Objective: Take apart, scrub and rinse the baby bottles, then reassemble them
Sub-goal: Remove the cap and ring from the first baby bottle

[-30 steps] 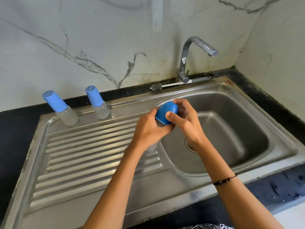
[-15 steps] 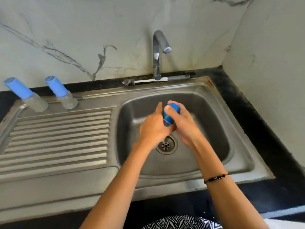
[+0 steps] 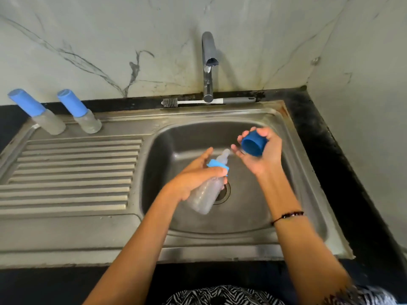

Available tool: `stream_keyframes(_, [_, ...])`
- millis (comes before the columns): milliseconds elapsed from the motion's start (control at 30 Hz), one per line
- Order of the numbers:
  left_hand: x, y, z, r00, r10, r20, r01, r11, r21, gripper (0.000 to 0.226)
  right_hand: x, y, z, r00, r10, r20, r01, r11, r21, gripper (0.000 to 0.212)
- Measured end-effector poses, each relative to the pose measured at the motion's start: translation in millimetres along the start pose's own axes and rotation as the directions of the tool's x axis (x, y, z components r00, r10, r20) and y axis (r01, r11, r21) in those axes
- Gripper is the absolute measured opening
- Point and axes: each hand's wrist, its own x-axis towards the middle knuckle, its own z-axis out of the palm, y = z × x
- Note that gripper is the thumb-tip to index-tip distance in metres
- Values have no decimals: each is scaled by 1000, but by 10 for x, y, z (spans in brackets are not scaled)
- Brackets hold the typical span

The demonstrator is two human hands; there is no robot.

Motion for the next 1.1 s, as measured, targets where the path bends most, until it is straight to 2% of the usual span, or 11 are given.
stream_keyframes(100, [165, -242, -119, 983, -46, -175, 60, 995, 76, 64, 311, 107, -132, 988, 93, -123, -139, 885, -444, 8])
stream_keyframes(267, [329, -389, -146, 959, -173, -223, 178, 984, 2, 45, 779, 680, -501, 954, 81, -288, -295, 406, -865, 52])
stream_keyframes(400, [376, -479, -146, 956, -222, -193, 229, 973, 17, 45, 988, 845, -780, 963, -22, -270, -271, -96, -958, 66])
stream_keyframes(600, [439, -549, -103, 955, -216, -202, 222, 975, 6, 44, 1074, 772, -935, 974, -199, -105, -177, -388, -904, 63])
stream_keyframes(700, [465, -594, -69, 962, -192, -193, 196, 981, 2, 33, 1070, 654, -930, 954, -263, -142, -228, -333, -915, 49])
stream_keyframes(767, [461, -621, -37, 968, -154, -200, 162, 986, 24, 19, 951, 620, -830, 970, -188, -151, -167, -72, -983, 22])
stream_keyframes(833, [482, -655, -3, 962, -79, -262, 113, 987, 115, 14, 718, 660, -678, 989, 10, -149, -146, 262, -954, 31])
stream_keyframes(867, [500, -668, 13, 954, -27, -298, 97, 969, 225, 16, 597, 710, -614, 987, 112, -119, -151, 347, -926, 30])
stream_keyframes(933, [482, -645, 77, 941, 89, -327, 90, 865, 494, 28, 415, 850, -538, 983, 181, -31, -96, 359, -928, 30])
stream_keyframes(1000, [464, -641, 120, 926, 164, -341, 70, 810, 582, 46, 306, 959, -480, 998, 66, -23, -49, 418, -907, 38])
stream_keyframes(1100, [378, -579, 138, 873, 264, -410, 25, 815, 579, 71, 227, 956, -387, 994, -76, -75, -5, 662, -749, 25])
